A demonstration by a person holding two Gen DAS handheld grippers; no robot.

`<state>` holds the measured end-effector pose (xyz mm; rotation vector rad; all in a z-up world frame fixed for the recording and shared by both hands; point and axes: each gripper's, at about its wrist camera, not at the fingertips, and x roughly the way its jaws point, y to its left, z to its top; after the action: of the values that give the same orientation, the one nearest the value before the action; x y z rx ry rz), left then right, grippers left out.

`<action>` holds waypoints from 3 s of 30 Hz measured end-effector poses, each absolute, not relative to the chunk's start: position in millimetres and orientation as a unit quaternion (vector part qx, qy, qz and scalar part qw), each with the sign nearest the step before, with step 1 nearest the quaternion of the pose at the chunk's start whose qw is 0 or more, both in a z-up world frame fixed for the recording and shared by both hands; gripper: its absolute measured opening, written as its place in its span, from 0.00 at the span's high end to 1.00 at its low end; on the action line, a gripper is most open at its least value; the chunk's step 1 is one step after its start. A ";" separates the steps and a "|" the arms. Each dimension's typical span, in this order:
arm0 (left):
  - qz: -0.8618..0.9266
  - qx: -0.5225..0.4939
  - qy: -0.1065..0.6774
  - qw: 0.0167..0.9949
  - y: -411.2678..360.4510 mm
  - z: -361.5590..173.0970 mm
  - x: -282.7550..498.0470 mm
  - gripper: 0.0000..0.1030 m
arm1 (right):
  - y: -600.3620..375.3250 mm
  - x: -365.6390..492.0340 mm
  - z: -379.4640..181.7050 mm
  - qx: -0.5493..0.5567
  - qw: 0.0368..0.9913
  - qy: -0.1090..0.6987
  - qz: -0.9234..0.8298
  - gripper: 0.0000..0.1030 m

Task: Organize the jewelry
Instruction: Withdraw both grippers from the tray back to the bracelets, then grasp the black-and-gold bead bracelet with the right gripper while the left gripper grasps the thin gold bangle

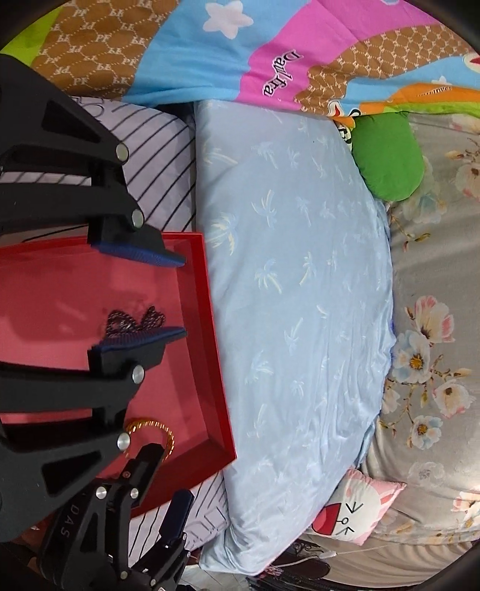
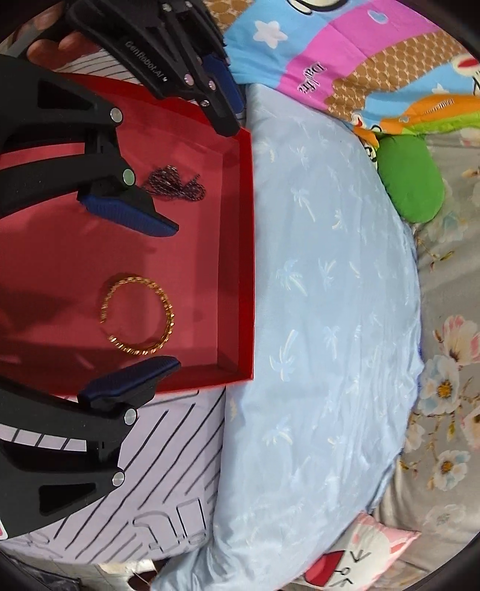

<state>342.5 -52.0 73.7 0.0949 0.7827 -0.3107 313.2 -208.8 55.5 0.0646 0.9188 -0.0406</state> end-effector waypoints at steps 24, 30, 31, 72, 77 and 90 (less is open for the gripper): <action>-0.108 0.050 0.392 0.912 -4.3 64.1 134.7 0.53 | -200.8 86.4 65.4 0.054 0.899 0.435 -0.014 0.37; -0.099 0.036 0.418 0.902 -0.2 38.6 105.6 0.53 | -197.4 57.9 43.1 0.052 0.889 0.455 -0.019 0.37; -0.098 0.034 0.422 0.901 0.2 34.9 101.3 0.53 | -196.3 54.4 39.8 0.053 0.887 0.459 -0.017 0.37; -0.128 0.018 0.453 0.882 -19.1 -4.6 57.1 0.54 | -171.4 19.2 -5.9 0.028 0.871 0.490 -0.001 0.89; -0.131 0.017 0.456 0.880 -20.0 -7.8 57.9 0.61 | -171.5 19.4 -5.9 0.035 0.871 0.491 0.003 0.90; -0.152 0.029 0.456 0.877 -31.7 -6.8 50.7 0.60 | -177.3 20.1 -5.7 0.043 0.871 0.490 0.000 0.92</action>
<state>50.7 -31.7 -6.8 0.0606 0.9506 -0.3171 20.1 -177.3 -5.7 0.0893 1.0250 -0.0004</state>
